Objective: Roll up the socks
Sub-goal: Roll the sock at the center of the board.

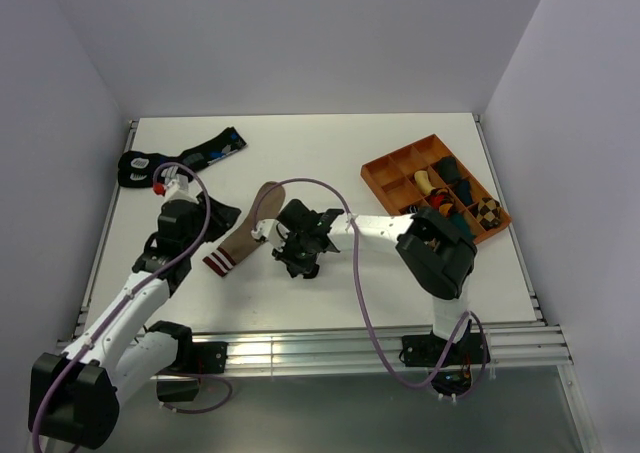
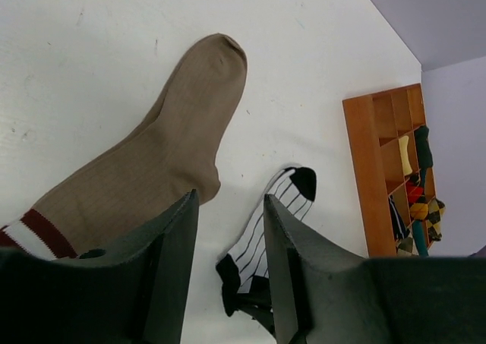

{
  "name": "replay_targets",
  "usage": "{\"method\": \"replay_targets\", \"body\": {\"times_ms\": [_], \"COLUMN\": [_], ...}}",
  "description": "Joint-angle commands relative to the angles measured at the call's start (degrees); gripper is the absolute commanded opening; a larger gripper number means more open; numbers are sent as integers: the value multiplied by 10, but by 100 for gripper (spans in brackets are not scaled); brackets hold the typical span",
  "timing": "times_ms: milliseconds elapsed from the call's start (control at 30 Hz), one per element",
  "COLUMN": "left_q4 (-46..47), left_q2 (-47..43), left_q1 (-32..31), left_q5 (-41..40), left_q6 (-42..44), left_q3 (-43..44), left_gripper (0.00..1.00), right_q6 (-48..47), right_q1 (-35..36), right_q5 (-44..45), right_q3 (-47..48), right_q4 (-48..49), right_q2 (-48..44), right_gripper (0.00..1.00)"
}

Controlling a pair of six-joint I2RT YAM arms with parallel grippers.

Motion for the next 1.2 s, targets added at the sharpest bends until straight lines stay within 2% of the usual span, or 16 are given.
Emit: {"method": "replay_targets", "body": {"times_ms": [0, 267, 400, 600, 867, 1167], "left_q4": [46, 118, 205, 359, 509, 588], "left_q2": [-10, -14, -25, 14, 101, 222], "left_q1": [-23, -85, -106, -137, -187, -229], "left_q5": [-18, -48, -38, 6, 69, 127], "left_q6": [-14, -17, -8, 28, 79, 99], "left_q3": [-25, -94, -155, -205, -218, -186], "left_gripper": [45, 38, 35, 32, 36, 35], "right_q6": [-30, -60, -73, -80, -84, -73], "right_q1": [-11, -78, -93, -99, -115, -125], "right_q5": [-60, -188, -220, -259, -287, -286], "right_q3": [-5, 13, 20, 42, 71, 70], "right_q4": [-52, -116, -137, -174, -207, -204], "right_q2": [-24, -31, -26, -10, 22, 35], "right_gripper": [9, 9, 10, 9, 9, 8]}}
